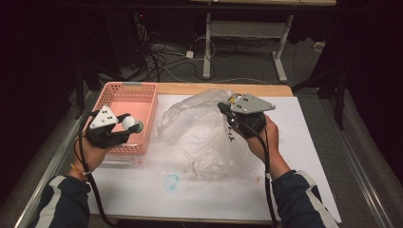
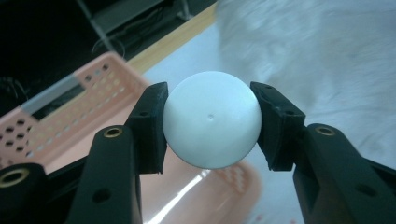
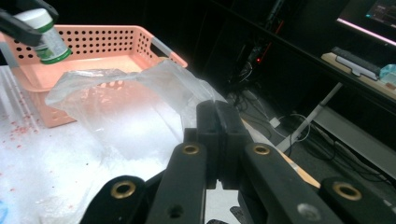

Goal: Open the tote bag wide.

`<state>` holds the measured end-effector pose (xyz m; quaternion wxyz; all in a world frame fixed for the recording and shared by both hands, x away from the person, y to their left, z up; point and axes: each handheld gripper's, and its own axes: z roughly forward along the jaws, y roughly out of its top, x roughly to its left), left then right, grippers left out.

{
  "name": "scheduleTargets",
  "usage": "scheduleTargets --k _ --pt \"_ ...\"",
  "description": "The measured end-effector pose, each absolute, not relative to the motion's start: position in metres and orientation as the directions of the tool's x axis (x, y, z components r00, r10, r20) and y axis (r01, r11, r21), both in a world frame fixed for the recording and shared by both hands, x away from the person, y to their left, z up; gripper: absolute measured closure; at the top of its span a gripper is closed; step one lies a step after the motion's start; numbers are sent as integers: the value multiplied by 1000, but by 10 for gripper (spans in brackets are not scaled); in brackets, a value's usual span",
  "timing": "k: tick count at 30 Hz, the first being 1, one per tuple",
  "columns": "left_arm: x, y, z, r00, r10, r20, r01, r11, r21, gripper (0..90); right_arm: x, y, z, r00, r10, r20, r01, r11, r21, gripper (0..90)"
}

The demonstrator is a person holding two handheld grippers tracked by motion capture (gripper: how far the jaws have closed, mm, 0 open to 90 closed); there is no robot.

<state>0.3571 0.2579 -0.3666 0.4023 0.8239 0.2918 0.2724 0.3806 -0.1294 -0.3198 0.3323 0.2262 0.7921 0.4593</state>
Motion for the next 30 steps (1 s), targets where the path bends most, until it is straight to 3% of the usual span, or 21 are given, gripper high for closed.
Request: scheduleTargets --k 5,13,23,30 --pt "337 229 -366 735 636 236 170 -509 844 489 378 -125 -320 -687 654 -317 53 480 876 900" --pt "327 174 -379 807 513 292 82 -587 806 489 370 -121 -319 -710 633 -309 36 471 882 900" --pt "369 114 -415 844 471 258 113 -625 772 489 364 -118 -320 -728 615 -302 35 474 880 900" --pt "405 88 -443 825 523 215 191 -615 765 487 366 -118 -326 -734 614 -290 44 469 882 900"
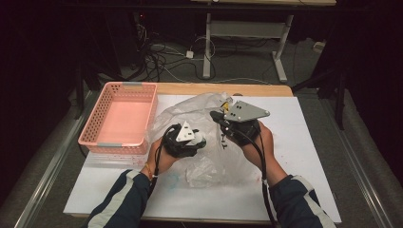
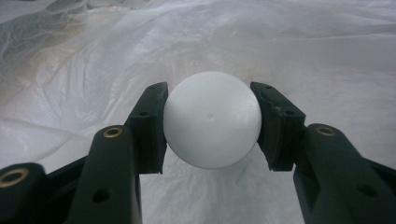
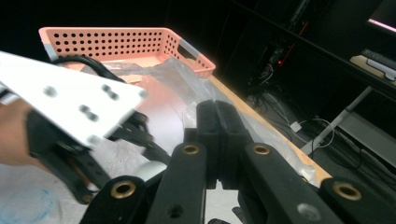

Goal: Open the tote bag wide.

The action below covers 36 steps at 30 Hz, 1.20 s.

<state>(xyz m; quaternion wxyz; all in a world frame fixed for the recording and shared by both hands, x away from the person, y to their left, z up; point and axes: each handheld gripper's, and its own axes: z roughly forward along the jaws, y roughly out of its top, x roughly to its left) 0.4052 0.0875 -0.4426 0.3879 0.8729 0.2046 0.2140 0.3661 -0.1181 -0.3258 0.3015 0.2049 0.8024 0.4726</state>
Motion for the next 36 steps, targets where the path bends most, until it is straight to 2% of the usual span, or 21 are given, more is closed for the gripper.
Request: scheduleTargets --k 7,9,12,16,22,28,36 --pt "418 76 -455 791 567 230 239 -633 736 474 368 -119 -331 -735 616 -284 55 472 880 900" --pt "414 79 -452 781 581 227 234 -610 757 357 370 -120 -335 -736 617 -279 65 474 878 900" --pt "408 82 -447 768 596 235 223 -593 774 320 370 -121 -337 -734 620 -277 68 473 879 900" --pt "391 93 -436 764 571 302 157 -618 771 293 371 -125 -339 -727 632 -269 77 464 883 900" --pt "353 125 -409 739 561 373 63 -608 791 293 370 -129 -341 -720 639 -270 82 464 882 900" --pt "328 155 -391 693 589 416 25 -596 803 272 366 -132 -342 -727 640 -250 90 450 889 900" --pt "317 199 -391 631 661 406 76 -573 816 255 359 -139 -348 -735 640 -223 106 434 895 900"
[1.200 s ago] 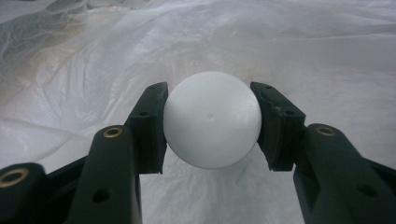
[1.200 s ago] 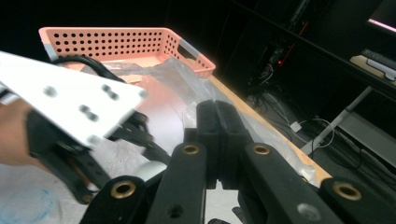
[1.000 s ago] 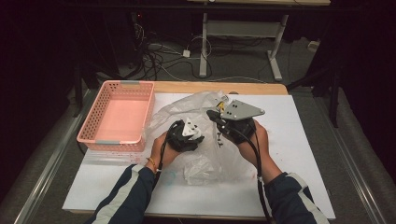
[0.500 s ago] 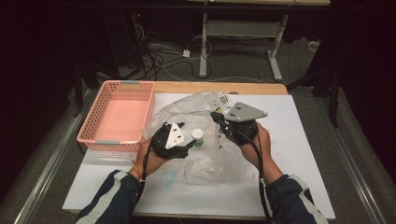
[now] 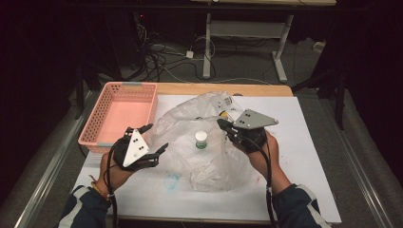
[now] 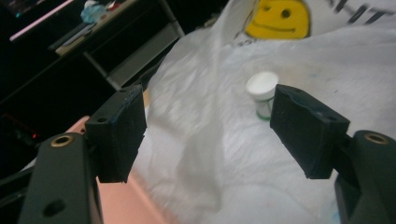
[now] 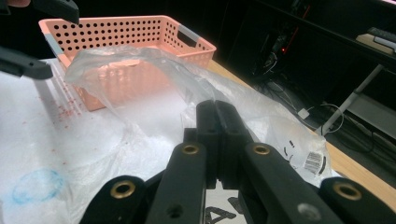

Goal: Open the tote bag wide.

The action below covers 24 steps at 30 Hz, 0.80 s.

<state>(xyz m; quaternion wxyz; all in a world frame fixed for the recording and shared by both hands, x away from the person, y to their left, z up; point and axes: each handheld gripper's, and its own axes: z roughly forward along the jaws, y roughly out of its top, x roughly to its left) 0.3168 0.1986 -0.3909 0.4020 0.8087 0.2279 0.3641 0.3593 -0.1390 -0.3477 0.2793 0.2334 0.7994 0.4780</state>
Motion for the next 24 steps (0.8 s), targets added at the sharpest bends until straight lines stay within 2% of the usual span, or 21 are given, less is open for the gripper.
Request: scheduleTargets --k 7,17,24 --pt "326 216 -406 627 693 358 158 -562 812 246 353 -153 -352 -746 638 -191 123 414 902 894" --pt "316 226 -397 630 697 343 118 -522 844 246 340 -144 -363 -788 587 -187 123 448 885 875" --pt "311 231 -396 625 698 349 116 -525 843 246 327 -130 -379 -824 518 -230 92 522 848 647"
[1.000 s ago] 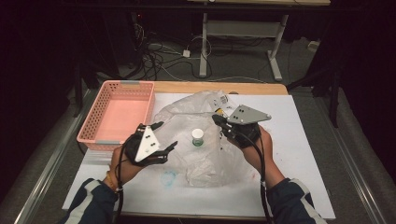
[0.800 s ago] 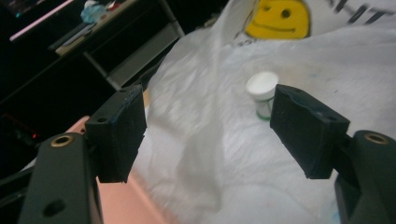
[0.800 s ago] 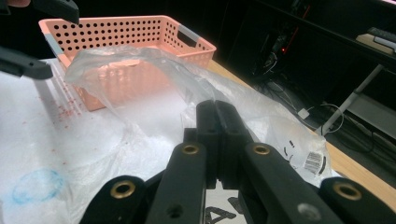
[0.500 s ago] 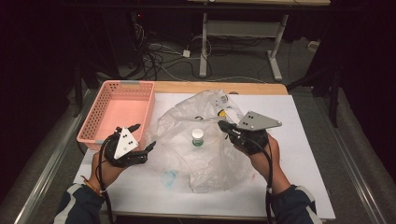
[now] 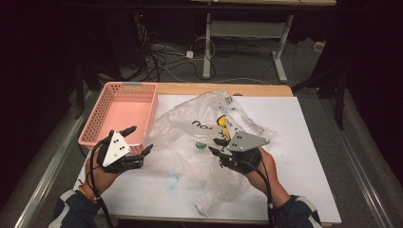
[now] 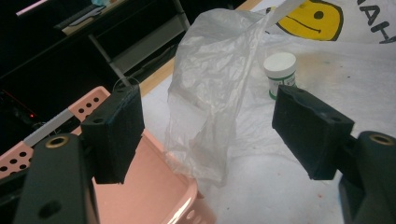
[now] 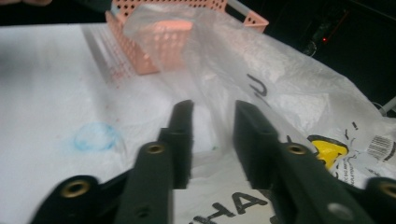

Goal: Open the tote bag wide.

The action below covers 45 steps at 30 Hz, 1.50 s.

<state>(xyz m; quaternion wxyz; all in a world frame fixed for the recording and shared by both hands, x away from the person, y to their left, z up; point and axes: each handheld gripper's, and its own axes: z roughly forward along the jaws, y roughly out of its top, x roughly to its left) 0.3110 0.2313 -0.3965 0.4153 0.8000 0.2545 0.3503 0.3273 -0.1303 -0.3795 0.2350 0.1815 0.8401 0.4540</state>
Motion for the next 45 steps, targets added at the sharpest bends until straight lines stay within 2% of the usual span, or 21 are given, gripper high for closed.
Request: scheduleTargets --k 2,5,6,8,15,22,27,35,41,45 --pt "310 233 -397 624 697 354 113 -529 841 246 322 -135 -383 -824 522 -222 95 513 853 591" --pt "310 235 -397 625 697 350 118 -528 841 246 317 -141 -383 -822 521 -230 80 505 859 569" --pt "310 235 -398 625 697 350 120 -530 840 246 313 -146 -384 -817 533 -220 84 487 869 520" --pt "310 234 -399 629 695 349 121 -531 838 246 310 -148 -384 -808 545 -222 85 481 873 505" --pt "310 227 -403 642 676 361 125 -557 821 246 295 -162 -386 -788 561 -252 64 482 874 490" --pt "311 225 -405 646 672 363 130 -565 815 246 298 -191 -401 -728 647 -227 156 478 864 478" --pt "313 225 -406 640 678 361 137 -564 815 246 298 -201 -405 -711 669 -215 179 468 865 478" --pt "321 225 -414 624 694 359 184 -577 795 245 287 -193 -415 -774 609 -176 188 486 854 467" --pt "323 228 -415 615 701 361 191 -577 794 245 272 -175 -427 -812 554 -184 181 538 823 424" --pt "328 228 -416 607 709 359 202 -574 794 245 265 -171 -431 -829 538 -151 188 523 831 403"
